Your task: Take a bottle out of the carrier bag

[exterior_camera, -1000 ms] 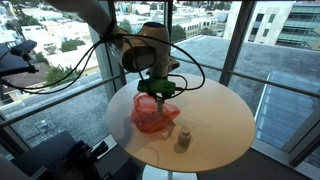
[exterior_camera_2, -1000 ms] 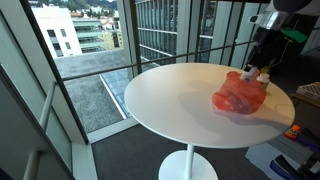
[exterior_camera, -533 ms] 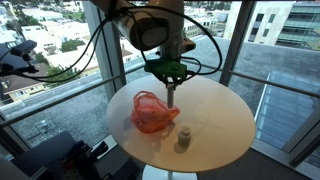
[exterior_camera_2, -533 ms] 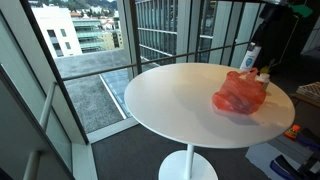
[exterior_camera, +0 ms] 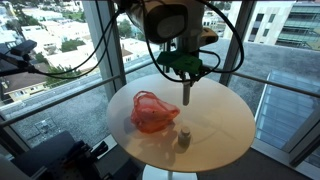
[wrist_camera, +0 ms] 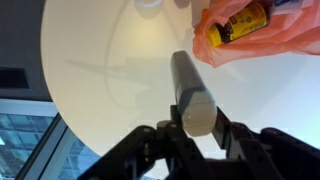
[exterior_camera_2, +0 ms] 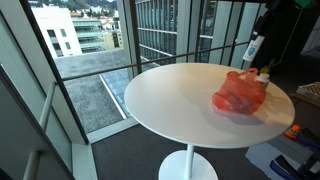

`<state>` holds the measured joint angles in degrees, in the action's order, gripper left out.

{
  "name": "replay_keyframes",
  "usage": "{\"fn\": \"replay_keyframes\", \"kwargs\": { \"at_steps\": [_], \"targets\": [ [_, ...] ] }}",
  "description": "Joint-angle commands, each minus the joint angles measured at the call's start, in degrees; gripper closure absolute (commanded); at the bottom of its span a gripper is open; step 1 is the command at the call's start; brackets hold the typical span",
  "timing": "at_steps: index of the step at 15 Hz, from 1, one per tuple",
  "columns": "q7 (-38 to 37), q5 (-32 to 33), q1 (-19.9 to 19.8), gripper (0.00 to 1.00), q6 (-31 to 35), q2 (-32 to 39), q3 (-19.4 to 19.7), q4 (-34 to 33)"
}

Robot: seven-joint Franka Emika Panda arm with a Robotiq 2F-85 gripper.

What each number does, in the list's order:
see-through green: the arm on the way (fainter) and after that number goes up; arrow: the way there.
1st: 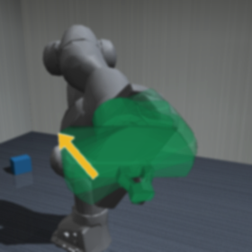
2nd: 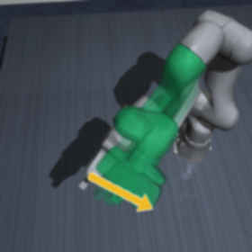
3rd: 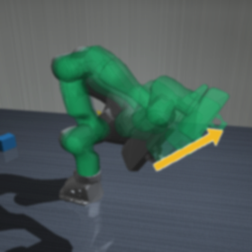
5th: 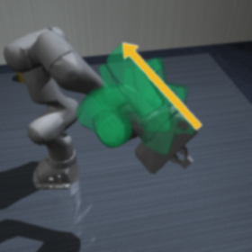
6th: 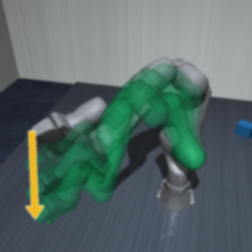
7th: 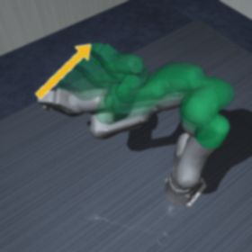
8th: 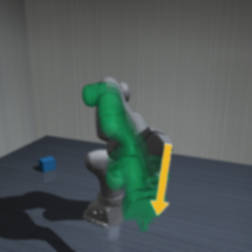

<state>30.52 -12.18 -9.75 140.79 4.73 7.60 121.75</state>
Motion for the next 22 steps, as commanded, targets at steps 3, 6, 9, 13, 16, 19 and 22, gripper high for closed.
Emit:
{"fn": "replay_keyframes", "kwargs": {
  "at_steps": [3, 6, 9, 13, 16, 19, 22],
  "targets": [
    [-4.6, 0.7, -1.5, 0.9, -0.2, 5.5, 0.4, -3.0],
    [-4.9, 0.5, -2.3, 0.9, 0.2, 7.9, 0.1, -2.6],
    [-4.9, 0.8, -3.1, 0.9, 1.0, 10.1, 0.0, -2.5],
    [-4.5, 1.0, -4.3, 0.9, 3.5, 12.3, -0.3, -2.4],
    [-4.3, 1.0, -5.0, 0.9, 4.9, 13.6, -0.6, -2.2],
    [-3.9, 0.9, -5.5, 0.9, 5.9, 14.7, -1.1, -2.1],
    [-4.0, 1.1, -5.8, 0.89, 6.7, 15.7, -1.4, -2.0]
  ]
}}
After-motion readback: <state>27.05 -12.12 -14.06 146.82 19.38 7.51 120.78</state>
